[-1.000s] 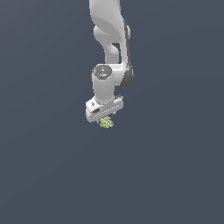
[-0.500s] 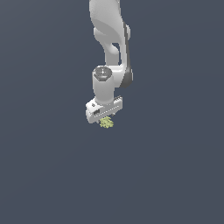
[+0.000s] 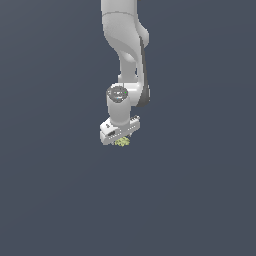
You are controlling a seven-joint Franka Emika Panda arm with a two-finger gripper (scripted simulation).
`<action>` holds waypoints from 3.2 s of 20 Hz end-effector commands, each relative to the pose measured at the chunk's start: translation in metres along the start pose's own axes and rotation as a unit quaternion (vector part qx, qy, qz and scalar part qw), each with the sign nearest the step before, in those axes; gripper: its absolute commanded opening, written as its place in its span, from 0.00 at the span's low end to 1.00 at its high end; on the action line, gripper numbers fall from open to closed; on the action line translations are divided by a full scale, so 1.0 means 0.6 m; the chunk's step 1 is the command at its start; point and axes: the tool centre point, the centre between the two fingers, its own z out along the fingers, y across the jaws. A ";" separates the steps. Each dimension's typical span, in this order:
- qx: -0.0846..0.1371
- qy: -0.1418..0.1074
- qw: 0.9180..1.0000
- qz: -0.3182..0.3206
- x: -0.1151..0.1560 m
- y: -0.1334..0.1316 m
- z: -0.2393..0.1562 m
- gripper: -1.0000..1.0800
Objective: Pick up the object and move it to a goal position.
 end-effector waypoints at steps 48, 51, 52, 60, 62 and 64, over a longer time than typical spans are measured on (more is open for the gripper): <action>0.000 0.001 1.000 0.000 0.088 0.270 -0.251 0.00; 0.000 0.001 1.000 0.000 0.096 0.293 -0.271 0.00; 0.000 0.001 1.000 0.000 0.098 0.300 -0.278 0.00; 0.000 0.001 1.000 0.000 0.116 0.350 -0.323 0.00; 0.000 0.001 1.000 0.000 0.120 0.361 -0.333 0.00; 0.000 0.001 1.000 0.000 0.124 0.371 -0.342 0.00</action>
